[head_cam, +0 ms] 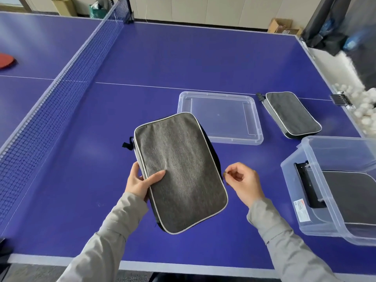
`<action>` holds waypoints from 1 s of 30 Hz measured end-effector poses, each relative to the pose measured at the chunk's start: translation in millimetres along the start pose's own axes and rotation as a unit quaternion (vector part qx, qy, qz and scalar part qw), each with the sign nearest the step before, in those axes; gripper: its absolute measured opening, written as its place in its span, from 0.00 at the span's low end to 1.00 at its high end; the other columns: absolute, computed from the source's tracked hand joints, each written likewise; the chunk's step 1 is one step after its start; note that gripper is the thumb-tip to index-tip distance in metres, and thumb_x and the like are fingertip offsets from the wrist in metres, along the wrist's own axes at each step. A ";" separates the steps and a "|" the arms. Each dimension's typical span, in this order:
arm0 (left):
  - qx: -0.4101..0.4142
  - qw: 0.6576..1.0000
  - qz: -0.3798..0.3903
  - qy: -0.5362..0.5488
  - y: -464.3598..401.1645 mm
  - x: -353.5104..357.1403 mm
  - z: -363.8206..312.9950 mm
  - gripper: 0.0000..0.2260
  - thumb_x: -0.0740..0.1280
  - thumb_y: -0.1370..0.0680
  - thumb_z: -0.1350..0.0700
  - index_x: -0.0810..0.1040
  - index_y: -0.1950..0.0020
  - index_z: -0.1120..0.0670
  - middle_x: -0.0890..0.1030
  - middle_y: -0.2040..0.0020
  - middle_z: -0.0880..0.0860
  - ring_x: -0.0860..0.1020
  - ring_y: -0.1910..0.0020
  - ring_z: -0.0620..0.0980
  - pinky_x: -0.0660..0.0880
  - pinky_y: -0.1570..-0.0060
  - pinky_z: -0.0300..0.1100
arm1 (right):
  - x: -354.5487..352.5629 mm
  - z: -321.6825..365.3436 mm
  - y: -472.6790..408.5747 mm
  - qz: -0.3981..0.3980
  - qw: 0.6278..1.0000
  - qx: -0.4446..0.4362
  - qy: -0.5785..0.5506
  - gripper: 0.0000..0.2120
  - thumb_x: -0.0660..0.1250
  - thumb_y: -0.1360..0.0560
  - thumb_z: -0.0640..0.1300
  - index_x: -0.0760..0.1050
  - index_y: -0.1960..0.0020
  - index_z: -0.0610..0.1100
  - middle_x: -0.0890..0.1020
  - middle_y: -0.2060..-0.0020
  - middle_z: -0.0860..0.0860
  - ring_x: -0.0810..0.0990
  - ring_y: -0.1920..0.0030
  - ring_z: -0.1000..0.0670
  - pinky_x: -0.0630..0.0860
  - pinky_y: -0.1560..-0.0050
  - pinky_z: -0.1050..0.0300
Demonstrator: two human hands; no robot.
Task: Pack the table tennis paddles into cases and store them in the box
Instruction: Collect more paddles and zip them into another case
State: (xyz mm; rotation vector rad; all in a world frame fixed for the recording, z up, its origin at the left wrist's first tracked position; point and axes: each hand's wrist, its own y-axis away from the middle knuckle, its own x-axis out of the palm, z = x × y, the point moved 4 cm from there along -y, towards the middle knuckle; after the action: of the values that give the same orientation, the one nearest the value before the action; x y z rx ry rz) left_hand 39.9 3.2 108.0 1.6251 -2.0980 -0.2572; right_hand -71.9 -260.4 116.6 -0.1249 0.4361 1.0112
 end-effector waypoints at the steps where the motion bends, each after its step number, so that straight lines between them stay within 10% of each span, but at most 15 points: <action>1: 0.000 1.000 0.013 -0.016 0.2 -0.3 -2.2 0.27 0.81 0.43 0.59 0.73 0.49 0.49 0.85 0.60 0.51 0.84 0.63 0.54 0.80 0.67 0.45 | 1.5 2.3 -2.5 0.010 1.000 0.008 -0.007 0.10 0.69 0.29 0.32 0.77 0.63 0.46 0.80 0.69 0.52 0.78 0.69 0.53 0.76 0.64 0.63; 15: 0.050 0.945 0.163 -0.277 11.6 -3.5 -15.4 0.28 0.80 0.45 0.51 0.73 0.49 0.39 0.84 0.56 0.57 0.83 0.57 0.57 0.80 0.54 0.52 | -17.5 39.0 -45.6 0.002 0.999 0.013 -0.048 0.11 0.67 0.29 0.29 0.76 0.63 0.44 0.80 0.74 0.55 0.75 0.74 0.57 0.73 0.71 0.68; 21: 0.115 0.866 0.160 -0.460 4.9 0.5 -26.7 0.31 0.80 0.42 0.49 0.66 0.49 0.32 0.82 0.60 0.44 0.80 0.63 0.42 0.75 0.57 0.31 | 1.4 73.8 -41.5 0.030 0.997 -0.059 0.042 0.12 0.69 0.32 0.32 0.75 0.66 0.48 0.80 0.69 0.51 0.76 0.67 0.51 0.74 0.61 0.63; 30: 0.132 0.789 0.157 -0.579 -1.9 9.2 -26.9 0.32 0.77 0.39 0.45 0.67 0.38 0.42 0.83 0.58 0.46 0.80 0.60 0.50 0.76 0.55 0.40 | 30.5 124.3 -22.0 0.059 0.979 -0.186 0.060 0.09 0.68 0.33 0.30 0.76 0.65 0.44 0.76 0.73 0.56 0.73 0.72 0.58 0.70 0.65 0.70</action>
State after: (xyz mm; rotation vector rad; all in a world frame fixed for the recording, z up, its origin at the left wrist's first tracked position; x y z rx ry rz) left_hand 52.5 -2.4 133.0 1.2999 -3.3861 -1.1180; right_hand -2.9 -210.7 214.7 -0.5028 0.3622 1.1986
